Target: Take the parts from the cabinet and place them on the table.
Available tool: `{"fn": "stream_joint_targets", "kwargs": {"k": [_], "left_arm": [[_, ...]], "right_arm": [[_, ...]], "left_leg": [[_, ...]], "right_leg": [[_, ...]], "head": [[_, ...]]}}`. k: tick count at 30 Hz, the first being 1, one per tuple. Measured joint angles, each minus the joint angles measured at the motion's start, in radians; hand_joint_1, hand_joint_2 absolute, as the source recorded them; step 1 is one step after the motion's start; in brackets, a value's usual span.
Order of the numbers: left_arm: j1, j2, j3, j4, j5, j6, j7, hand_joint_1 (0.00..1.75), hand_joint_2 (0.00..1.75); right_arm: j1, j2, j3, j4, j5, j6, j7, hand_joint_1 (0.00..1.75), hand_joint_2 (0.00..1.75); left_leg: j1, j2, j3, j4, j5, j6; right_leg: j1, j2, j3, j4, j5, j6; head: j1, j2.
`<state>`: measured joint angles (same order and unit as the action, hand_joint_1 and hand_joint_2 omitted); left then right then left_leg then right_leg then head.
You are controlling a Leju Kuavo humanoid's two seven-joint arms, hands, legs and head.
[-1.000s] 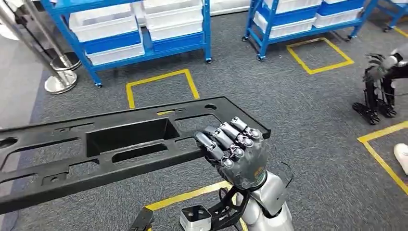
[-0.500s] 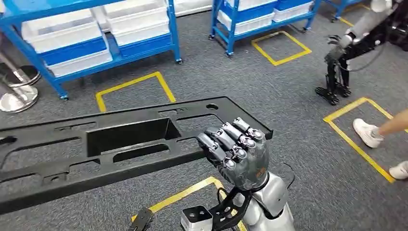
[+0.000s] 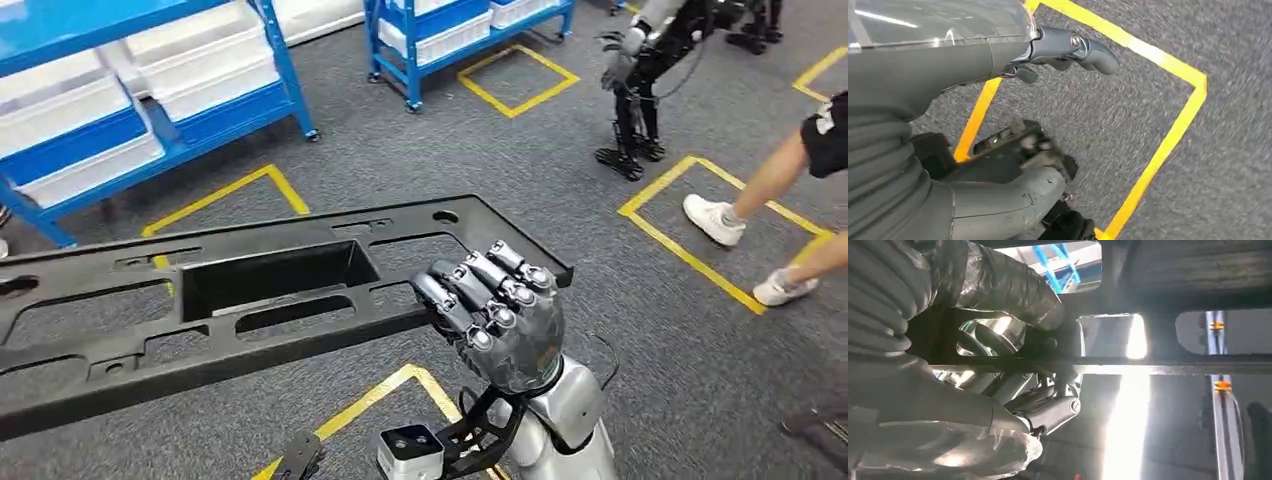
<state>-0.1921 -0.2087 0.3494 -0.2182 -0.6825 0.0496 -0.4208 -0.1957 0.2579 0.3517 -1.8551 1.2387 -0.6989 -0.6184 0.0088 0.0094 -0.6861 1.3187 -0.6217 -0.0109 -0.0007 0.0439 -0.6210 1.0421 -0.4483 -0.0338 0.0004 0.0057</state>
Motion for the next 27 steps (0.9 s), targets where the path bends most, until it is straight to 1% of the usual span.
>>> {"fn": "stream_joint_targets", "kwargs": {"k": [1, 2, 3, 4, 5, 6, 7, 8, 9, 10, 11, 12, 13, 14, 15, 16, 17, 18, 19, 20, 21, 23, 24, 25, 26, 27], "left_arm": [[-0.001, 0.0, 0.0, 0.0, 0.0, 0.0, 0.0, 0.0, 1.75], [-0.002, 0.0, 0.0, 0.0, 0.0, 0.0, 0.0, 0.0, 1.75], [-0.003, 0.0, 0.0, 0.0, 0.0, 0.0, 0.0, 0.0, 1.75], [-0.004, 0.0, 0.0, 0.0, 0.0, 0.0, -0.001, 0.0, 1.75], [-0.004, 0.002, 0.0, 0.0, 0.0, 0.0, -0.001, 0.0, 1.75], [-0.006, 0.002, 0.0, 0.0, 0.0, 0.0, -0.001, 0.0, 1.75], [-0.007, 0.001, 0.0, -0.001, 0.0, 0.0, -0.002, 0.0, 1.75], [-0.008, 0.002, 0.0, -0.002, 0.0, 0.0, -0.002, 0.0, 1.75], [-0.009, 0.0, 0.0, -0.002, 0.0, 0.0, -0.002, 0.0, 1.75], [-0.011, -0.002, 0.0, -0.002, 0.001, 0.0, -0.002, 0.0, 1.75], [-0.013, -0.002, 0.0, -0.002, 0.001, -0.001, -0.003, 0.0, 1.75], [-0.012, -0.002, 0.0, -0.002, 0.001, -0.001, -0.003, 0.0, 1.75], [-0.009, -0.002, 0.0, -0.002, 0.001, -0.001, -0.003, 0.0, 1.75], [-0.008, -0.002, 0.0, -0.002, 0.002, -0.001, -0.003, 0.0, 1.75], [-0.008, -0.002, 0.0, -0.002, 0.002, -0.001, -0.003, 0.0, 1.75], [-0.008, -0.002, 0.0, -0.002, 0.002, 0.0, -0.003, 0.0, 1.75], [-0.009, -0.002, 0.0, -0.002, 0.003, 0.0, -0.003, 0.0, 1.75], [-0.01, -0.002, 0.0, -0.002, 0.003, 0.0, -0.003, 0.0, 1.75], [-0.011, -0.002, 0.0, -0.002, 0.003, 0.0, -0.003, 0.0, 1.75], [-0.011, -0.001, 0.0, -0.002, 0.005, 0.0, -0.005, 0.0, 1.75], [-0.01, 0.0, 0.0, -0.003, 0.008, 0.001, -0.005, 0.0, 1.75], [-0.011, 0.0, 0.0, -0.003, 0.01, 0.004, -0.01, 0.0, 1.75], [-0.012, 0.0, 0.0, -0.003, 0.01, 0.005, -0.012, 0.0, 1.75], [-0.013, 0.002, 0.0, -0.003, 0.01, 0.006, -0.014, 0.0, 1.75], [-0.014, 0.006, 0.0, -0.003, 0.011, 0.007, -0.017, 0.0, 1.75], [-0.014, 0.012, 0.0, -0.003, 0.013, 0.009, -0.018, 0.0, 1.75]], "right_arm": [[0.0, 0.0, 0.0, 0.0, 0.0, 0.0, 0.0, 1.75, 1.75], [-0.001, 0.0, 0.0, 0.0, 0.001, 0.0, 0.002, 1.75, 1.75], [-0.003, 0.0, 0.0, 0.0, 0.003, 0.0, 0.004, 1.75, 1.75], [-0.006, 0.0, 0.0, 0.0, 0.004, 0.0, 0.006, 1.75, 1.75], [-0.01, 0.0, 0.0, 0.0, 0.005, 0.0, 0.008, 1.75, 1.75], [-0.011, 0.0, 0.002, 0.0, 0.006, 0.0, 0.013, 1.75, 1.75], [-0.012, -0.001, 0.002, 0.0, 0.007, 0.0, 0.018, 1.75, 1.75], [-0.012, -0.002, 0.002, -0.001, 0.008, 0.0, 0.023, 1.75, 1.75], [-0.014, -0.003, 0.002, -0.002, 0.008, 0.0, 0.026, 1.75, 1.75], [-0.015, -0.006, 0.002, -0.002, 0.008, 0.0, 0.027, 1.75, 1.75], [-0.023, -0.008, 0.003, -0.003, 0.008, 0.0, 0.029, 1.75, 1.75], [-0.028, -0.009, 0.005, -0.003, 0.008, 0.0, 0.032, 1.75, 1.75], [-0.027, -0.011, 0.005, -0.003, 0.007, 0.0, 0.034, 1.75, 1.75], [-0.027, -0.014, 0.005, -0.003, 0.006, 0.0, 0.034, 1.75, 1.75], [-0.027, -0.016, 0.005, -0.003, 0.006, 0.0, 0.034, 1.75, 1.75], [-0.027, -0.018, 0.005, -0.003, 0.006, 0.0, 0.034, 1.75, 1.75], [-0.027, -0.02, 0.006, -0.003, 0.005, 0.0, 0.034, 1.75, 1.75], [-0.029, -0.02, 0.008, -0.003, 0.005, 0.0, 0.034, 1.75, 1.75], [-0.03, -0.02, 0.011, -0.003, 0.005, 0.0, 0.034, 1.75, 1.75], [-0.031, -0.021, 0.013, -0.004, 0.005, 0.0, 0.033, 1.75, 1.75], [-0.031, -0.021, 0.014, -0.006, 0.005, 0.0, 0.032, 1.75, 1.75], [-0.029, -0.021, 0.018, -0.009, 0.008, 0.0, 0.03, 1.75, 1.75], [-0.03, -0.02, 0.019, -0.014, 0.008, 0.0, 0.029, 1.75, 1.75], [-0.03, -0.018, 0.021, -0.018, 0.008, 0.0, 0.024, 1.75, 1.75], [-0.032, -0.016, 0.023, -0.02, 0.008, 0.0, 0.021, 1.75, 1.75], [-0.033, -0.01, 0.027, -0.02, 0.007, 0.0, 0.02, 1.75, 1.75]], "left_leg": [[-0.001, -0.002, 0.015, -0.038, 0.035, 0.006], [-0.003, -0.008, 0.045, -0.107, 0.08, 0.014], [-0.006, -0.03, 0.085, -0.196, 0.13, 0.024], [-0.007, -0.082, 0.113, -0.269, 0.152, 0.034], [-0.005, -0.106, 0.119, -0.283, 0.15, 0.041], [-0.01, -0.097, 0.128, -0.295, 0.148, 0.043], [-0.014, -0.088, 0.126, -0.297, 0.146, 0.046], [-0.015, -0.078, 0.128, -0.303, 0.148, 0.048], [-0.006, -0.061, 0.138, -0.331, 0.162, 0.051], [-0.005, -0.045, 0.148, -0.346, 0.171, 0.05], [-0.006, -0.036, 0.15, -0.354, 0.174, 0.054], [-0.007, -0.019, 0.148, -0.354, 0.175, 0.058], [-0.008, -0.003, 0.148, -0.353, 0.173, 0.058], [-0.008, 0.013, 0.147, -0.352, 0.171, 0.058], [-0.007, 0.027, 0.145, -0.35, 0.171, 0.057], [-0.006, 0.04, 0.143, -0.347, 0.169, 0.054], [-0.004, 0.053, 0.143, -0.342, 0.165, 0.049], [-0.001, 0.064, 0.142, -0.332, 0.158, 0.043], [-0.001, 0.073, 0.142, -0.321, 0.15, 0.036], [-0.009, 0.079, 0.137, -0.309, 0.14, 0.025], [-0.009, 0.085, 0.139, -0.307, 0.137, 0.021], [-0.004, 0.101, 0.143, -0.307, 0.136, 0.01], [-0.002, 0.11, 0.145, -0.306, 0.133, 0.005], [0.003, 0.083, 0.141, -0.293, 0.117, -0.003], [0.005, 0.041, 0.127, -0.257, 0.087, -0.005], [0.006, 0.017, 0.096, -0.186, 0.046, -0.006]], "right_leg": [[0.002, 0.014, 0.001, 0.001, 0.0, 0.0], [0.003, 0.028, 0.002, 0.002, 0.0, 0.0], [0.003, 0.04, 0.004, 0.002, 0.001, 0.0], [-0.001, 0.049, 0.003, 0.002, 0.001, 0.001], [0.002, 0.058, -0.002, 0.005, 0.004, 0.007], [-0.008, 0.07, -0.01, 0.005, 0.009, 0.014], [-0.013, 0.081, -0.015, 0.002, 0.014, 0.022], [-0.014, 0.092, -0.015, -0.006, 0.019, 0.03], [-0.009, 0.099, -0.012, -0.009, 0.022, 0.036], [-0.005, 0.046, -0.018, 0.003, 0.012, 0.034], [-0.003, 0.003, -0.036, 0.039, -0.019, 0.037], [-0.006, -0.016, -0.071, 0.108, -0.06, 0.042], [-0.009, -0.027, -0.106, 0.183, -0.095, 0.047], [-0.013, -0.032, -0.133, 0.24, -0.115, 0.053], [-0.017, -0.035, -0.143, 0.26, -0.113, 0.057], [-0.022, -0.04, -0.129, 0.236, -0.089, 0.062], [-0.027, -0.048, -0.091, 0.173, -0.052, 0.066], [-0.03, -0.066, -0.037, 0.082, -0.011, 0.07], [-0.03, -0.103, 0.004, 0.014, 0.004, 0.072], [-0.016, -0.123, 0.006, 0.005, -0.009, 0.06], [-0.018, -0.104, 0.004, 0.009, -0.01, 0.048], [-0.012, -0.088, -0.001, 0.01, -0.012, 0.039], [-0.014, -0.075, -0.002, 0.006, -0.008, 0.03], [-0.018, -0.066, 0.001, 0.002, -0.005, 0.024], [-0.018, -0.057, 0.001, 0.001, -0.003, 0.02], [-0.018, -0.048, -0.001, 0.001, -0.002, 0.014]], "head": [[0.0, 0.0], [0.0, 0.0], [0.0, 0.0], [0.0, 0.0], [0.0, 0.0], [-0.002, 0.0], [-0.002, 0.0], [-0.002, 0.0], [-0.002, 0.0], [-0.001, 0.0], [0.0, 0.0], [-0.001, 0.0], [-0.001, 0.0], [0.0, 0.0], [-0.001, 0.0], [0.0, 0.0], [-0.001, 0.0], [-0.001, 0.0], [0.0, 0.0], [-0.001, 0.0], [-0.002, 0.0], [-0.001, 0.0], [-0.002, 0.0], [-0.002, 0.0], [-0.002, 0.0], [-0.002, 0.0]]}}
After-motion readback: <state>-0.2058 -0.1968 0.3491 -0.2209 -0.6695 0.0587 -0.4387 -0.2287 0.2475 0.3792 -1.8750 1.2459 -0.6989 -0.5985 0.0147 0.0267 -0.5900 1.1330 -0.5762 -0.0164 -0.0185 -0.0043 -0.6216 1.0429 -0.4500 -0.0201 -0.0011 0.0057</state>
